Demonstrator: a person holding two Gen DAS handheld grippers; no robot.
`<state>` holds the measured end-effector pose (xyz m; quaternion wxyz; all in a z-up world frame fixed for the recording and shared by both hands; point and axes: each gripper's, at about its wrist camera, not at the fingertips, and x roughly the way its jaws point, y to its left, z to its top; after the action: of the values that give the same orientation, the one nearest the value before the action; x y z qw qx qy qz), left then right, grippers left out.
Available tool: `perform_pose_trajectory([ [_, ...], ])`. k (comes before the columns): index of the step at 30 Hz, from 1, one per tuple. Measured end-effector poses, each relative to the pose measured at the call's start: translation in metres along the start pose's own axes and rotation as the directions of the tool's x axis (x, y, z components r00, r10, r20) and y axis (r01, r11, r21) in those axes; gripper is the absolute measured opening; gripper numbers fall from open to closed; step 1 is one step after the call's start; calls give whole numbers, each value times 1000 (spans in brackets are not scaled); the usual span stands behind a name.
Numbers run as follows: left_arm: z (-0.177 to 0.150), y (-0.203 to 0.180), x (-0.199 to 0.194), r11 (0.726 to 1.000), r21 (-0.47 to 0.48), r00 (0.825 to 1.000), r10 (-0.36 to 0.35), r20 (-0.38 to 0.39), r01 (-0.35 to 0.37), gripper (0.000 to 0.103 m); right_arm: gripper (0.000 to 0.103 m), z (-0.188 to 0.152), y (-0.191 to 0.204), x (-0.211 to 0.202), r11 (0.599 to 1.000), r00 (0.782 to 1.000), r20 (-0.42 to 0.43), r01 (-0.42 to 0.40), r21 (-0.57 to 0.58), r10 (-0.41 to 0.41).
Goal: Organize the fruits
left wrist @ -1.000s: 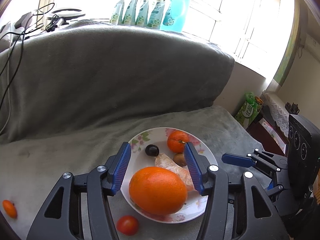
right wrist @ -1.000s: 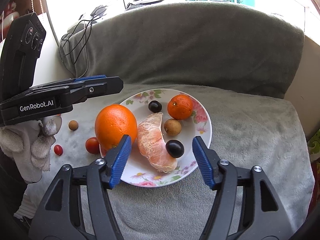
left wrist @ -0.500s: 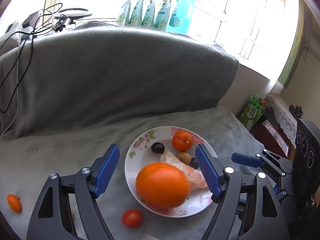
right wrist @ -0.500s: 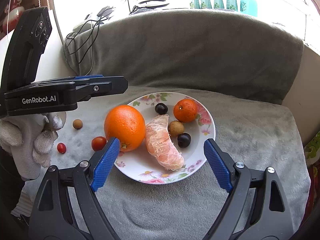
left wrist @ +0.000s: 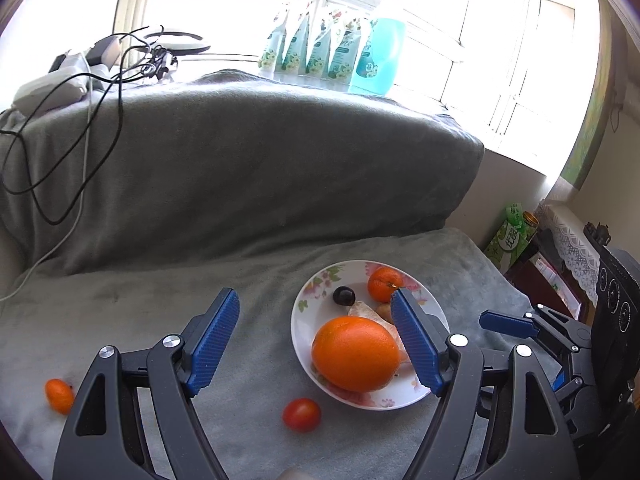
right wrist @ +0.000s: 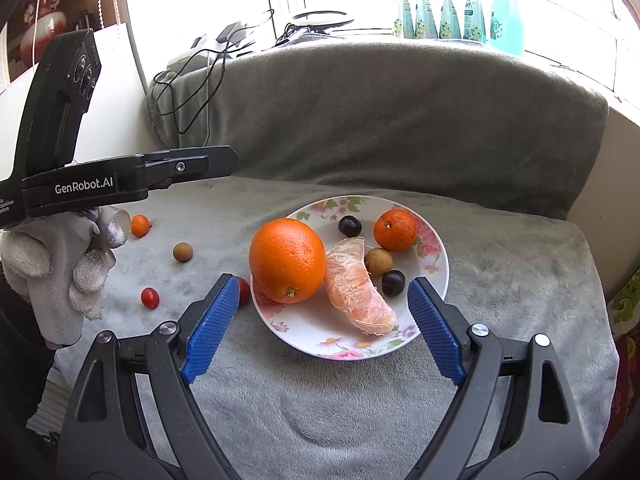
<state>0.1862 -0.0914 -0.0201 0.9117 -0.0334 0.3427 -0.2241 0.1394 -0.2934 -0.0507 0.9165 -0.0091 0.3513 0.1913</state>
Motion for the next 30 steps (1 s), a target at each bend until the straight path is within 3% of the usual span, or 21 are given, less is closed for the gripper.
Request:
perform_pose_trajectory([
  [14, -7, 48, -57, 994, -51, 992, 101, 76, -97, 78, 88, 11, 48, -10, 995, 998, 23, -59, -79, 61],
  [30, -43, 123, -92, 962, -164, 970, 230, 72, -216, 78, 88, 22, 108, 27, 978, 991, -34, -131, -161, 127],
])
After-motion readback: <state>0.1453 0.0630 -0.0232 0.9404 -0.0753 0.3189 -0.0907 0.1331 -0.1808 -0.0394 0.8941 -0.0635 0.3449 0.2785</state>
